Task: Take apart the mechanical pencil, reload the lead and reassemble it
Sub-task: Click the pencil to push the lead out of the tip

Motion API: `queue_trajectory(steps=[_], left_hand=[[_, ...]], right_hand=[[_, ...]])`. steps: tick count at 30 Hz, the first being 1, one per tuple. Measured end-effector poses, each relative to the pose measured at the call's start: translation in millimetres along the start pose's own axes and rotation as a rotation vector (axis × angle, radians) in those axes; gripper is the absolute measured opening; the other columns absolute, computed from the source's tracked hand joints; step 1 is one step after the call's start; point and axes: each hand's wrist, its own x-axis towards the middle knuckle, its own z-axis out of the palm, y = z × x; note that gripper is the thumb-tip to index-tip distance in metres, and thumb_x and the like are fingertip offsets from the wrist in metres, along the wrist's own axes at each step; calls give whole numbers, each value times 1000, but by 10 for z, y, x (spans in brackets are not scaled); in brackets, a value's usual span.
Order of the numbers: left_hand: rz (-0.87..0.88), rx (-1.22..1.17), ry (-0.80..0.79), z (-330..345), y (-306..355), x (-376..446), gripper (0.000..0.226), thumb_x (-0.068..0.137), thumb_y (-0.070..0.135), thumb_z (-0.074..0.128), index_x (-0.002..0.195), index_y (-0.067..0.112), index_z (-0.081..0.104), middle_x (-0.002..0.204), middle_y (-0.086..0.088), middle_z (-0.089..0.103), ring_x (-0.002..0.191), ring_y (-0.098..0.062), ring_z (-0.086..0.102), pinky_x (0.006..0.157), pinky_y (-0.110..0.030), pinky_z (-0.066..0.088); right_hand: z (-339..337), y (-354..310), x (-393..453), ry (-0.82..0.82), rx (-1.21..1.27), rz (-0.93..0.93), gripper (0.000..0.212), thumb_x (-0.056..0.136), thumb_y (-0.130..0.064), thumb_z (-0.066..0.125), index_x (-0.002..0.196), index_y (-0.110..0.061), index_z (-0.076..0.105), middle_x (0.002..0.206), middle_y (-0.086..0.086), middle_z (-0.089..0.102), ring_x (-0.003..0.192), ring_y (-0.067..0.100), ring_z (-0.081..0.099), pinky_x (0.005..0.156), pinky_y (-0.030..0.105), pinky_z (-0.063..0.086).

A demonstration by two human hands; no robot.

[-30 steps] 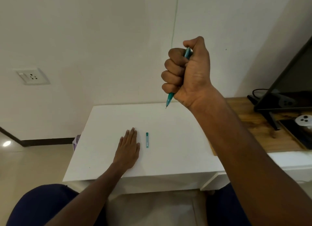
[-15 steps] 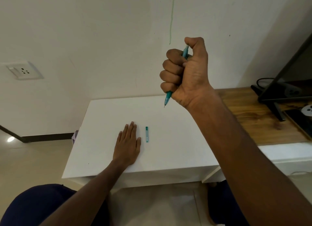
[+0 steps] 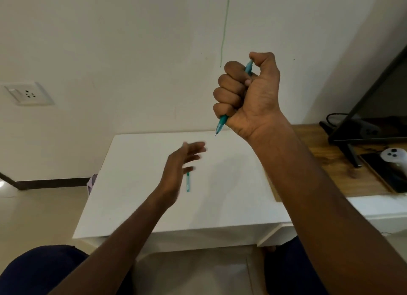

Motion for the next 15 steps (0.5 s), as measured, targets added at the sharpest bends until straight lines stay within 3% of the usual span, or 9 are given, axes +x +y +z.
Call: queue_trajectory(steps=[2,5,10,15], left_hand=[[-10,-345,-168,205,500,-117,70,109,68,22,133,32,77,138,5,76,115,-10,73,102,-44,49],[62,-618,-268,406,1118,-353,84,103,78,13,137,33,75,147,5,71,120,-12,73,107,-47,46],[220,-743,-331,444,1791,-770,92,99,81,3,145,35,68,156,10,63,141,-20,59,113,-48,40],[345,-785,-355,414,2269,-1125,95,96,83,1,144,37,69,157,12,62,142,-20,57,112,-49,39]], right_hand=[[125,-133,7,-31,5,-37,61,101,-50,25,48,-22,34,47,-7,17,44,11,10,42,19,17],[436,-404,-32,-76,-33,-94,62,101,-50,24,47,-21,35,41,-7,26,43,11,11,41,18,18],[1059,-857,-255,-107,-115,-192,59,101,-47,22,48,-22,31,40,-7,25,43,11,11,42,17,18],[1630,-1101,-597,-164,-134,-233,60,101,-51,26,49,-22,30,41,-8,23,44,11,10,40,19,17]])
